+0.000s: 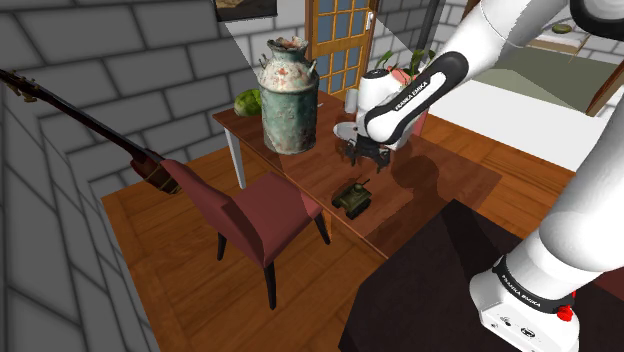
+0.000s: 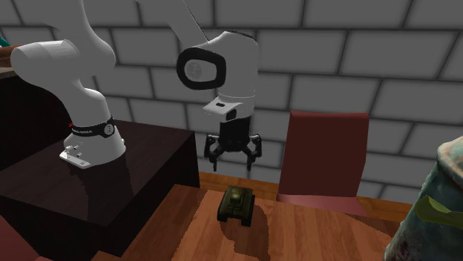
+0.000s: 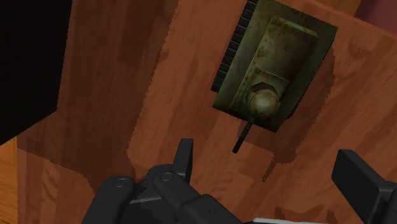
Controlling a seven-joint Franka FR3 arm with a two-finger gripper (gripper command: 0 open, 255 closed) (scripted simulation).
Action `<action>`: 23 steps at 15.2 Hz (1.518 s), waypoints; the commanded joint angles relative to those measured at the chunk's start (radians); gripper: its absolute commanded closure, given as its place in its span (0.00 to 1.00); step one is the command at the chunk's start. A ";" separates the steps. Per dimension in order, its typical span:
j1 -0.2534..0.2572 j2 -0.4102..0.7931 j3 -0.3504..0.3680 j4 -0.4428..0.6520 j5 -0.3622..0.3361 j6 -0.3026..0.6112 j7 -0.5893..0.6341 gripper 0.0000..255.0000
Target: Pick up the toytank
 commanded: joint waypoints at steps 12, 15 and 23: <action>0.044 0.281 -0.093 0.123 -0.082 0.136 0.193 0.00; 0.043 0.283 -0.092 0.126 -0.081 0.133 0.192 1.00; 0.044 0.281 -0.093 0.123 -0.082 0.136 0.193 1.00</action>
